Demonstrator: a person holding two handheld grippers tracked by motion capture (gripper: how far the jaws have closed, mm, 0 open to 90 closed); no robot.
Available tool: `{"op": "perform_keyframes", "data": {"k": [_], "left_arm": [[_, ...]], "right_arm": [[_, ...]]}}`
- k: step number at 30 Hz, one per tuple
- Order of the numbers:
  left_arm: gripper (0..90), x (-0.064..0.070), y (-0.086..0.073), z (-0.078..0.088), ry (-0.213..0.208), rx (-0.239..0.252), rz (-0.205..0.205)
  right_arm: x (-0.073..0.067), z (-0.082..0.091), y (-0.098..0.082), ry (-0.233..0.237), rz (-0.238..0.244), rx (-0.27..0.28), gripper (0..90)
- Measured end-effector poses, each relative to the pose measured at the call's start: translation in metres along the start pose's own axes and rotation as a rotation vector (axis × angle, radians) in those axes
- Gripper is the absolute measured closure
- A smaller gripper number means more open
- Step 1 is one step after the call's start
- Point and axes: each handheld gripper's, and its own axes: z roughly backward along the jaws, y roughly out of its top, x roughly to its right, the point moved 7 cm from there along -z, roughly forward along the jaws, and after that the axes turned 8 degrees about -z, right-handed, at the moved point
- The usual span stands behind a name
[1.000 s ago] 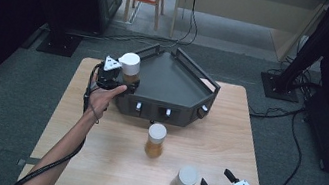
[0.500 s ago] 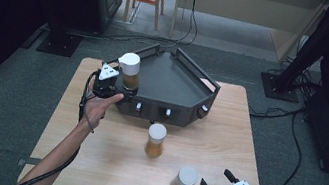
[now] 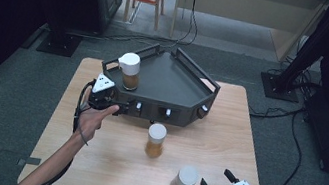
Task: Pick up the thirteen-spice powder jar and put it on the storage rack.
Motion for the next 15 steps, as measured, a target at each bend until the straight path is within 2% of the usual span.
{"op": "perform_keyframes", "data": {"k": [7,15], "left_arm": [[0.9,0.002,-0.015,0.013,-0.025,0.019,0.022],[0.9,0.009,-0.030,0.026,-0.051,0.030,0.013]], "right_arm": [[-0.001,-0.002,0.000,0.005,-0.005,-0.002,0.0],[-0.001,-0.002,0.000,0.005,-0.003,-0.003,0.0]]}}
